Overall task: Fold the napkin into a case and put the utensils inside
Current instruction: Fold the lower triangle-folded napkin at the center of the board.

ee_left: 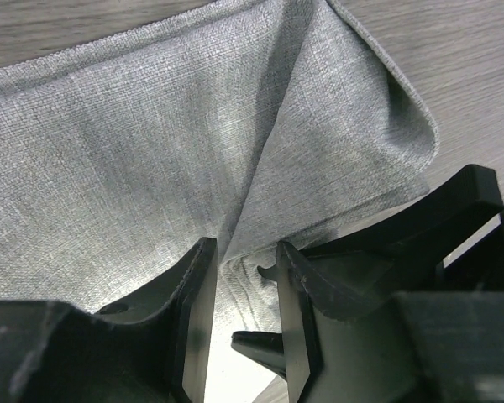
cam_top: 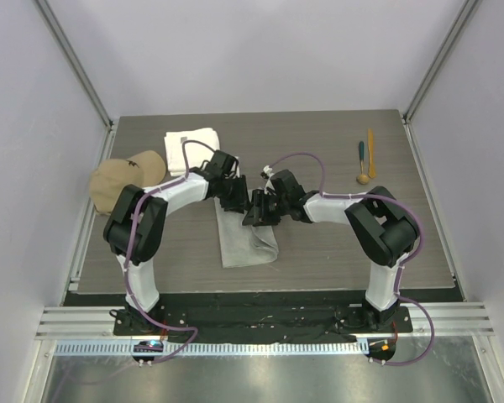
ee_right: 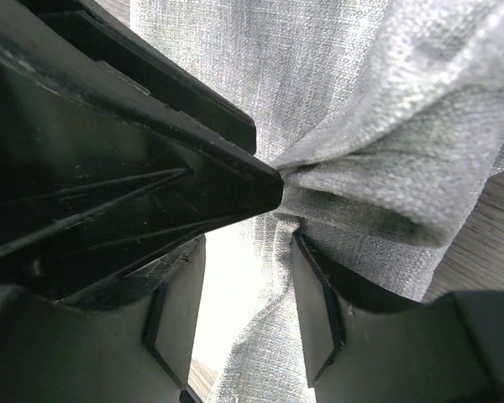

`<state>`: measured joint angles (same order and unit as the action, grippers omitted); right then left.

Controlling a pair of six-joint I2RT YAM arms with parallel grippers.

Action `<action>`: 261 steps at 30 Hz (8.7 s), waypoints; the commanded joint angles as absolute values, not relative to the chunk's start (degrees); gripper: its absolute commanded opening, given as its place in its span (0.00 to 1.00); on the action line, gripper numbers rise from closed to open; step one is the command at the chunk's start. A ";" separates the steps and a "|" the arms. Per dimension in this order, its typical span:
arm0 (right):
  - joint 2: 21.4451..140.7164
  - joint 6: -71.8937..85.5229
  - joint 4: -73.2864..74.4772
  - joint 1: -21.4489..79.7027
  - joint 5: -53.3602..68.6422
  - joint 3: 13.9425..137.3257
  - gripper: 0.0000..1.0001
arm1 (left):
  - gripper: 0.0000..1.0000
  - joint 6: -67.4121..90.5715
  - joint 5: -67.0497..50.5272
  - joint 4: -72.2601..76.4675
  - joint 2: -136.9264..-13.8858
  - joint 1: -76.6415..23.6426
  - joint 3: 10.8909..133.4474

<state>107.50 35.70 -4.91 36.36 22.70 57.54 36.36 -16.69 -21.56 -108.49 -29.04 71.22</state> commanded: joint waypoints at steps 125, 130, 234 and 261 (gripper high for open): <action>103.01 34.19 -11.09 29.18 30.68 47.81 0.01 | 0.33 33.40 -8.53 -18.72 -112.93 -37.62 70.05; 100.64 32.52 -3.80 29.18 28.13 51.24 0.01 | 0.29 34.10 -7.39 -19.78 -115.92 -37.70 68.74; 91.59 36.04 5.71 27.16 28.38 47.91 0.70 | 0.00 33.49 -14.24 -0.44 -93.69 -45.53 41.93; 94.92 47.81 -20.92 35.77 28.39 28.30 0.01 | 0.04 36.39 -11.42 -7.72 -88.86 -45.18 47.19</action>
<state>92.47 47.99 -17.19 35.73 31.66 29.30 37.01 -13.02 -2.02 -91.61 -45.63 42.74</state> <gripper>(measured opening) 0.017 0.021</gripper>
